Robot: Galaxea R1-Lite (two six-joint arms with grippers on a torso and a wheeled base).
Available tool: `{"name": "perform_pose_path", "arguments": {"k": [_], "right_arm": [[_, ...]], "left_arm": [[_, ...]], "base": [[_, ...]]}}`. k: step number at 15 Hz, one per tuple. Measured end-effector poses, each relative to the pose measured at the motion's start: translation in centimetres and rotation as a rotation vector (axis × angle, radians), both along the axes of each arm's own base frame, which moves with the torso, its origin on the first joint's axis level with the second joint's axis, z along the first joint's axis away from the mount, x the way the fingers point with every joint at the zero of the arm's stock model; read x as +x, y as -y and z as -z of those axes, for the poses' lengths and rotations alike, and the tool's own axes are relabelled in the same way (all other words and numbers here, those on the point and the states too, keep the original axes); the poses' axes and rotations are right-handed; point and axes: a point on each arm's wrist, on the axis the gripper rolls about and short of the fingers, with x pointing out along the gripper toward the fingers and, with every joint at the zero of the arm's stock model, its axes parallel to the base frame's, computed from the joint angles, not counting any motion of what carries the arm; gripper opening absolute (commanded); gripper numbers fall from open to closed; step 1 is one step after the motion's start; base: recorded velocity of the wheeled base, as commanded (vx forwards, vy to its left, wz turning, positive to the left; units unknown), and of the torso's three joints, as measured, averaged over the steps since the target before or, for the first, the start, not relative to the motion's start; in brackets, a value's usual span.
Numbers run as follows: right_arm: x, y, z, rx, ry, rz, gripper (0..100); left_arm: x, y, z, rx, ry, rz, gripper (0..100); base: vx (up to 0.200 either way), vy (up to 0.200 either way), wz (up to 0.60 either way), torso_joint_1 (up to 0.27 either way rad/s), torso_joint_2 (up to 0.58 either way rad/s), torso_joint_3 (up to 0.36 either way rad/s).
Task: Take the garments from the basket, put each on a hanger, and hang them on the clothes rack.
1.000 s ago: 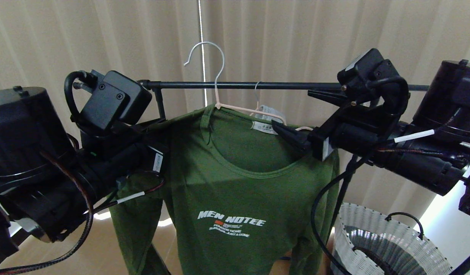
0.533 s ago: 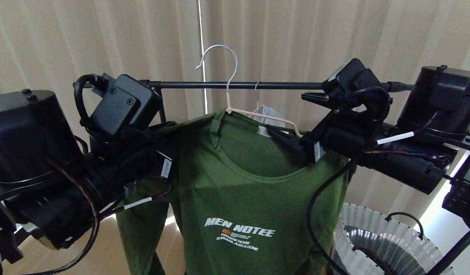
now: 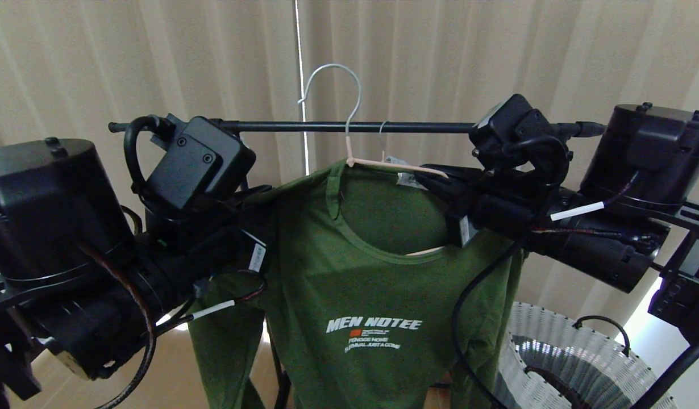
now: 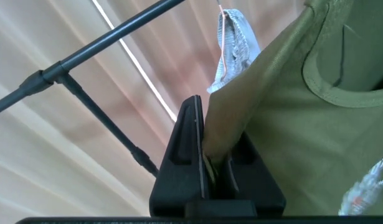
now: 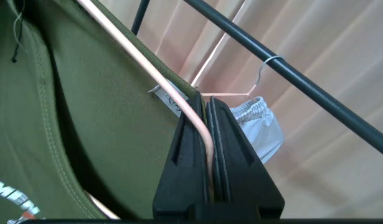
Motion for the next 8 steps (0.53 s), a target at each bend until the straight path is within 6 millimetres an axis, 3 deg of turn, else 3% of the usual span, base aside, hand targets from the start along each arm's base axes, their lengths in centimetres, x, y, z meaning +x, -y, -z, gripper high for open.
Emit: {"name": "perform_pose_path", "arguments": {"k": [6, 7, 8], "right_arm": [[-0.19, 0.08, 0.10, 0.000, -0.002, 0.000, 0], [-0.27, 0.15, 0.03, 0.001, -0.001, 0.002, 0], [-0.33, 0.19, -0.02, 0.002, 0.001, 0.004, 0]], "left_arm": [[-0.16, -0.11, 0.21, 0.001, -0.007, 0.003, 0], [-0.20, -0.14, 0.21, 0.001, -0.006, 0.004, 100], [-0.21, -0.15, 0.19, 0.000, -0.005, 0.005, 100]], "base": [[0.000, 0.000, 0.00, 0.000, 0.00, 0.000], [0.000, 0.000, 0.00, 0.000, 0.00, 0.000], [0.000, 0.000, 0.00, 0.000, 0.00, 0.000]]}}
